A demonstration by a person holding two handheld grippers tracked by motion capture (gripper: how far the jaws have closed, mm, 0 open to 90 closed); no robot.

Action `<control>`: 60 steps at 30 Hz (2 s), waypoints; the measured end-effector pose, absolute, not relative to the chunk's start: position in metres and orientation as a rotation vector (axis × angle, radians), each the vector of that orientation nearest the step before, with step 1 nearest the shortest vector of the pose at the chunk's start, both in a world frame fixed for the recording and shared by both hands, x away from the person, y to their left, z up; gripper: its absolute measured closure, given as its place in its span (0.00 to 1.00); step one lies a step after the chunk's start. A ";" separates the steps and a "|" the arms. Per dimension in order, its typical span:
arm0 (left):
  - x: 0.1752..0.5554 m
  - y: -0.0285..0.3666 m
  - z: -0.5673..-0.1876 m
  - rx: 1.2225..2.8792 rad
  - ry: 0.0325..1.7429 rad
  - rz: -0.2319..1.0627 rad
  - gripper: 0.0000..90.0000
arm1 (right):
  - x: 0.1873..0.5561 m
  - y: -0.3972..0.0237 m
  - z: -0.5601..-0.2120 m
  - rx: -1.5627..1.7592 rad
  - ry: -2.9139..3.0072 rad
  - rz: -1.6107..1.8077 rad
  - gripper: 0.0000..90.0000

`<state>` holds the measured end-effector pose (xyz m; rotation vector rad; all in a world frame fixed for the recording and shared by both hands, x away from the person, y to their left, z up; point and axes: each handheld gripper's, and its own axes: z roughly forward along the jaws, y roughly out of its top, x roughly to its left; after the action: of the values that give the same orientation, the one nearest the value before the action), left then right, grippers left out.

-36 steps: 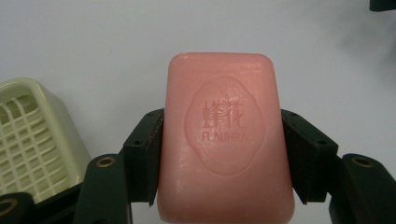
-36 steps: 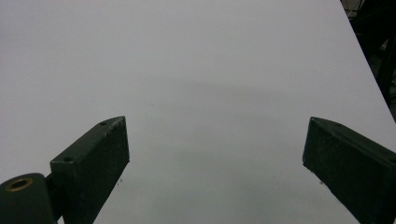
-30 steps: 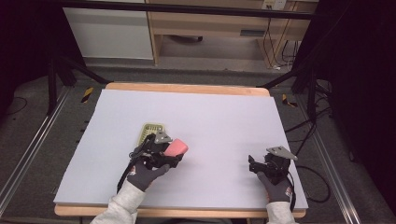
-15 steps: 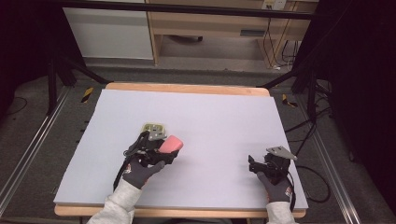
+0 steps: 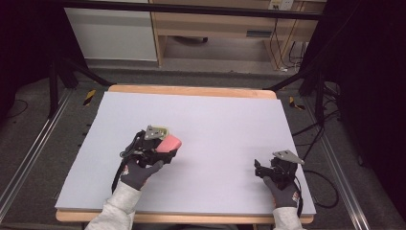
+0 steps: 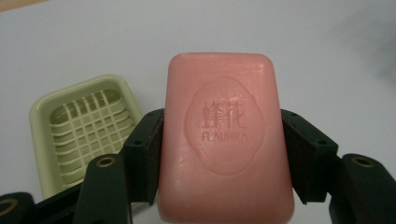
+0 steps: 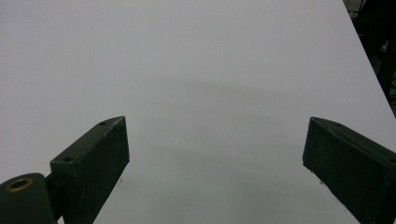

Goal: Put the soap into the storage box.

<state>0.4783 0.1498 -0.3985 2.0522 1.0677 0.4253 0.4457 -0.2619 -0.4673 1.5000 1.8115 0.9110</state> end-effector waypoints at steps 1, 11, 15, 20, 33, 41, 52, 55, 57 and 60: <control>0.479 0.151 -0.398 2.049 1.072 0.426 0.41 | 0.446 -0.262 -0.467 1.500 1.812 0.911 0.08; 0.485 0.164 -0.396 2.016 1.113 0.446 0.41 | 0.446 -0.262 -0.467 1.499 1.813 0.910 0.08; 0.488 0.169 -0.396 2.008 1.134 0.457 0.41 | 0.446 -0.261 -0.467 1.497 1.815 0.908 0.08; 0.494 0.175 -0.399 2.003 1.157 0.465 0.41 | 0.446 -0.261 -0.468 1.493 1.815 0.907 0.08; 0.507 0.181 -0.409 1.997 1.210 0.483 0.41 | 0.447 -0.260 -0.468 1.493 1.817 0.908 0.08; 0.513 0.184 -0.412 1.989 1.234 0.498 0.41 | 0.447 -0.260 -0.468 1.495 1.818 0.908 0.08; 0.521 0.185 -0.421 1.986 1.265 0.510 0.41 | 0.447 -0.260 -0.468 1.495 1.818 0.906 0.08; 0.524 0.185 -0.424 1.985 1.273 0.506 0.41 | 0.447 -0.260 -0.468 1.496 1.818 0.907 0.08; 0.526 0.185 -0.425 1.984 1.277 0.501 0.41 | 0.447 -0.260 -0.468 1.496 1.819 0.907 0.08; 0.527 0.184 -0.427 1.988 1.279 0.502 0.41 | 0.447 -0.259 -0.468 1.495 1.822 0.908 0.08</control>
<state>0.5271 0.1839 -0.4271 1.9878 1.2788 0.5024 0.4471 -0.2594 -0.4681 1.4952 1.8216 0.9085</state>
